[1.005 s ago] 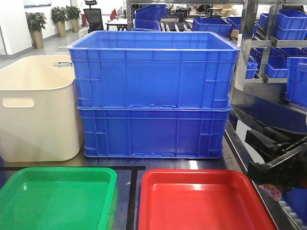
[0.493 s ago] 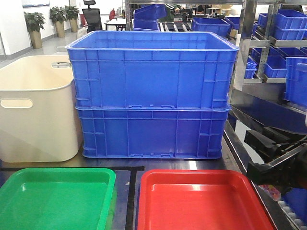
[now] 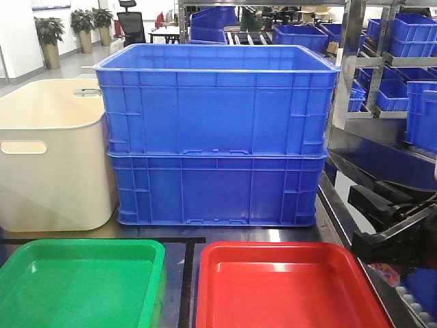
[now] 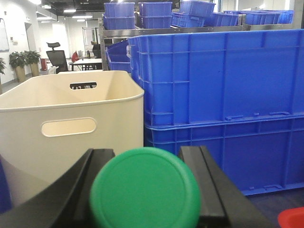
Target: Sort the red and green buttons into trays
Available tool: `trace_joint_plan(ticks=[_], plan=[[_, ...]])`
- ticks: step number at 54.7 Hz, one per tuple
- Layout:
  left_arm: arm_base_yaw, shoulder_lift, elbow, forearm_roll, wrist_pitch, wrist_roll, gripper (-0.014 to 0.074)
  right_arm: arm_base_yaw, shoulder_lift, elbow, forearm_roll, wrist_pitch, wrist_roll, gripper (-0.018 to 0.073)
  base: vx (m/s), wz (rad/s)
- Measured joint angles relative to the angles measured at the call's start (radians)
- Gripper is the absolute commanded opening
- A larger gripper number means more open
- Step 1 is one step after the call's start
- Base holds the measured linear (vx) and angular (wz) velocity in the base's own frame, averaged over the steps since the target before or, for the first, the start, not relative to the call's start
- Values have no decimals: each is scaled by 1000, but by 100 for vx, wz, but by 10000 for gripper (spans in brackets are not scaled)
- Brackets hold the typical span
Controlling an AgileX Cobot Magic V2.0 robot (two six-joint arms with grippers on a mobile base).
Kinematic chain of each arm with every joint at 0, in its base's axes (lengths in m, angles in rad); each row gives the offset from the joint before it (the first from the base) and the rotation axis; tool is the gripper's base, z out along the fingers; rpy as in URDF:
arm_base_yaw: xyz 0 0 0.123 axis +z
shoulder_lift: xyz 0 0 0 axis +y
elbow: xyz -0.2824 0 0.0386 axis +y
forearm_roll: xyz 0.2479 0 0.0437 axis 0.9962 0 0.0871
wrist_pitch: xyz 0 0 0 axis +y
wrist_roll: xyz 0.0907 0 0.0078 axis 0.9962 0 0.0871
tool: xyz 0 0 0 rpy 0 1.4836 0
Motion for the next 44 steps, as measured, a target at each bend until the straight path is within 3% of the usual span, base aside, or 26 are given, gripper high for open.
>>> trace_joint_plan(ticks=[20, 30, 44], plan=[[0, 0, 0, 0, -8, 0, -6, 1, 1, 0, 0, 0, 0, -9, 0, 0], [0, 24, 0, 0, -25, -5, -6, 46, 57, 0, 0, -8, 0, -9, 0, 0], [0, 183, 0, 0, -30, -179, -5, 122, 235, 0, 0, -87, 0, -7, 0, 0]])
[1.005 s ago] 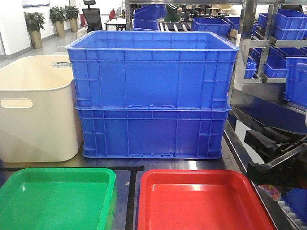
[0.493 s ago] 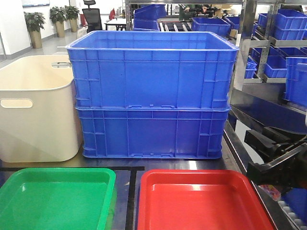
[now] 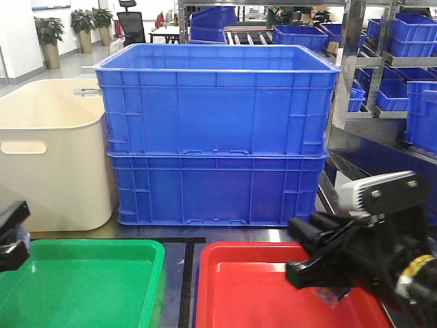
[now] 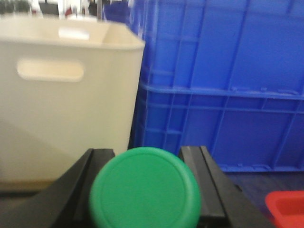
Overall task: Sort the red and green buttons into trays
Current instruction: 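Lower left gripper into green tray and right gripper into red tray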
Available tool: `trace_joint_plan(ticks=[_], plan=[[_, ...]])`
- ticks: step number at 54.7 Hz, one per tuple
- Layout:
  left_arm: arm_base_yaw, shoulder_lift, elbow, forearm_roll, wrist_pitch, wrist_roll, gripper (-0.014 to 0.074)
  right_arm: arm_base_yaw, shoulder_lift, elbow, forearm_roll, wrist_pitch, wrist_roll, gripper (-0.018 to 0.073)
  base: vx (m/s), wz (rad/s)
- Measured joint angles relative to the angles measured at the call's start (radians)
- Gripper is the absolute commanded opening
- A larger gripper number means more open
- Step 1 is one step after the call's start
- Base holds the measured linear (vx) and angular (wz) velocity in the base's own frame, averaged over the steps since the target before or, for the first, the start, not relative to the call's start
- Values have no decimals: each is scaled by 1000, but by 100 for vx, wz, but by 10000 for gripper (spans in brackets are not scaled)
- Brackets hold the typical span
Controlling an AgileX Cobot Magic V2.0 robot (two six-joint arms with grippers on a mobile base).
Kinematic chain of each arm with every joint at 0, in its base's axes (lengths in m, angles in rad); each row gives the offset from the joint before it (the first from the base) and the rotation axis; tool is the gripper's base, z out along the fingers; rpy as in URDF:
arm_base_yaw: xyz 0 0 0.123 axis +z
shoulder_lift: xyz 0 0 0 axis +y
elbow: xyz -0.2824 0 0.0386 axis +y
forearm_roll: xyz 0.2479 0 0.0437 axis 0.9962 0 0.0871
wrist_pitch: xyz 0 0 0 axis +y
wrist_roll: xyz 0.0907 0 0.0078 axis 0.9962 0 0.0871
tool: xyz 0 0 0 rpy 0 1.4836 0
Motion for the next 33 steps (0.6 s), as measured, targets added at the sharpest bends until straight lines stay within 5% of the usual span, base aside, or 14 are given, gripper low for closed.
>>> trace_joint_plan(ticks=[19, 33], plan=[[0, 210, 0, 4, 86, -79, 92, 6, 206, 0, 0, -10, 0, 23, 0, 0], [0, 284, 0, 6, 94, -75, 397, 6, 251, 0, 0, -13, 0, 166, 0, 0]])
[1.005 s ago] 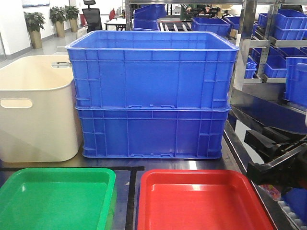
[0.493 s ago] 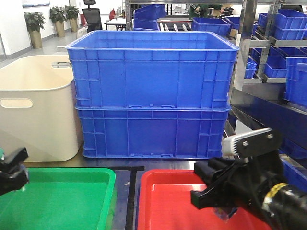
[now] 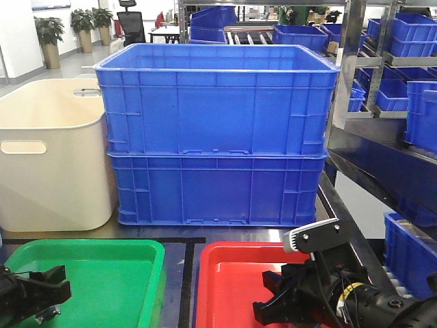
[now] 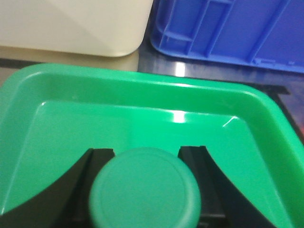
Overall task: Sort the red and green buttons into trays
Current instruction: 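Lower left gripper into green tray and right gripper into red tray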
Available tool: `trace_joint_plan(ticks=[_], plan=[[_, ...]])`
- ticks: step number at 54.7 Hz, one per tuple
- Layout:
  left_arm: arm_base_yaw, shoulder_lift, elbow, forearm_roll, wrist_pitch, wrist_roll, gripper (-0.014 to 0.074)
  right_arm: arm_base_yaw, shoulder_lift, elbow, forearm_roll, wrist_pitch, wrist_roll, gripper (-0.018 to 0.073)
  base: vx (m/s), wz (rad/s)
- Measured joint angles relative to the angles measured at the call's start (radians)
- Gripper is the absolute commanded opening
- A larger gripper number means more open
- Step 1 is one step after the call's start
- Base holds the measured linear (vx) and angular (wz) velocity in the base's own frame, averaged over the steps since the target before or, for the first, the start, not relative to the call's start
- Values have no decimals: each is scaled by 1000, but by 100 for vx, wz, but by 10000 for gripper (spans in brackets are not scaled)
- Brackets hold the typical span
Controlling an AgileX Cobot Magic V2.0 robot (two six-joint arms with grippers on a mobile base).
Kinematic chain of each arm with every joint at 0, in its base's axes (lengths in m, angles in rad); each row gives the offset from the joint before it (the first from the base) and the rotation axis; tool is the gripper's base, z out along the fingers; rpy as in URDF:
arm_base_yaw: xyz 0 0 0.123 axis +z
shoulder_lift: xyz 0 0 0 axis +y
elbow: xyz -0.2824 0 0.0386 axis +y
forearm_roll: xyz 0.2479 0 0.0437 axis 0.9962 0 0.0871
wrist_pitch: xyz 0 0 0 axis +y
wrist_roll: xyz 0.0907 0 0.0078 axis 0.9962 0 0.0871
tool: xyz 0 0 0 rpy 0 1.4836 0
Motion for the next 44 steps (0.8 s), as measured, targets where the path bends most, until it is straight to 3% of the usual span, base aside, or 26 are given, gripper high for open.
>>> trace_joint_plan(ticks=[7, 12, 22, 30, 44], plan=[[0, 2, 0, 0, 10, 0, 592, 0, 2, -1, 0, -1, 0, 315, 0, 0], [0, 2, 0, 0, 10, 1, 678, 0, 2, -3, 0, -1, 0, 448, 0, 0], [0, 2, 0, 0, 10, 1, 722, 0, 2, -5, 2, 0, 0, 664, 0, 0], [0, -15, 0, 0, 10, 1, 694, 0, 2, -5, 3, 3, 0, 699, 0, 0], [0, -230, 0, 0, 10, 0, 584, 0, -147, -5, 4, 28, 0, 618, 0, 0]])
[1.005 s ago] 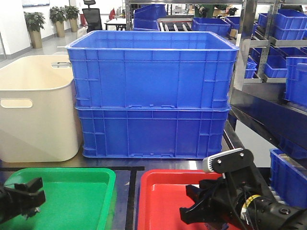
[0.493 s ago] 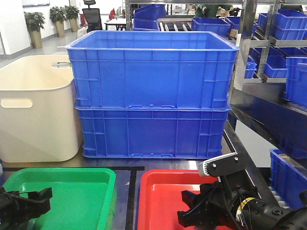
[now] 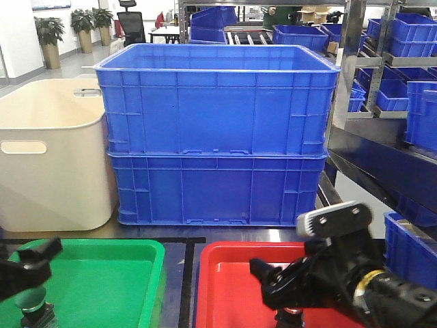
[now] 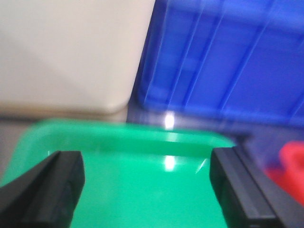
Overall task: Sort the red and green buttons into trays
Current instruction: 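Lower left gripper into green tray and right gripper into red tray, then open both grippers to release the buttons into the trays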
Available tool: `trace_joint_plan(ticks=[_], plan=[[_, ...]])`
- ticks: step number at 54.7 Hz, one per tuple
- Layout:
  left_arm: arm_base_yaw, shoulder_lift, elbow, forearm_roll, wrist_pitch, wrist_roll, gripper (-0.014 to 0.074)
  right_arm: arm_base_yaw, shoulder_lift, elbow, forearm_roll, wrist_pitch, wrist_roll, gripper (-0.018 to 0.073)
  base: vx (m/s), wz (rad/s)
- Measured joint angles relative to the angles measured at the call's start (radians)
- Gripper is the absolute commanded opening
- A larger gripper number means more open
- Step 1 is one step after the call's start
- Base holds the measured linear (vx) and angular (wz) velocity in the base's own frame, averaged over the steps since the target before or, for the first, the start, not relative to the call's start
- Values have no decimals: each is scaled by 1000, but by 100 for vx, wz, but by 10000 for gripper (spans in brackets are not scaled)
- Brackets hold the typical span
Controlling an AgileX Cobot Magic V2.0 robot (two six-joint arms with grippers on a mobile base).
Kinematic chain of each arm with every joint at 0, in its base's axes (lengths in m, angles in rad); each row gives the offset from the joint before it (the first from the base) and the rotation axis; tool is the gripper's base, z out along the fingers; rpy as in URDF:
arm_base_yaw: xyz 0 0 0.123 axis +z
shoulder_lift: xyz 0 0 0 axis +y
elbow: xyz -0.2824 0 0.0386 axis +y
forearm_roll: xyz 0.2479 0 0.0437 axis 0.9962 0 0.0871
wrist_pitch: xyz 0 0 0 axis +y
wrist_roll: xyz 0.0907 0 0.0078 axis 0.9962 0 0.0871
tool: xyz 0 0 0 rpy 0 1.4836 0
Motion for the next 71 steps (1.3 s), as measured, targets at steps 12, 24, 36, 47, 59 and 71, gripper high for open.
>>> trace_joint_plan(ticks=[12, 24, 36, 47, 59, 71], plan=[[0, -222, 0, 0, -1, 0, 491, 0, -210, 0, 0, 118, 0, 507, 0, 0], [0, -351, 0, 0, -1, 0, 416, 0, -281, 0, 0, 157, 0, 414, 0, 0], [0, -365, 0, 0, -1, 0, 373, 0, -281, 0, 0, 165, 0, 346, 0, 0], [0, -365, 0, 0, 0, 0, 358, 0, -281, 0, 0, 165, 0, 296, 0, 0], [0, -377, 0, 0, 20, 46, 334, 0, -281, 0, 0, 165, 0, 251, 0, 0], [0, -509, 118, 0, -30, 115, 143, 0, -281, 0, 0, 165, 0, 231, 0, 0]])
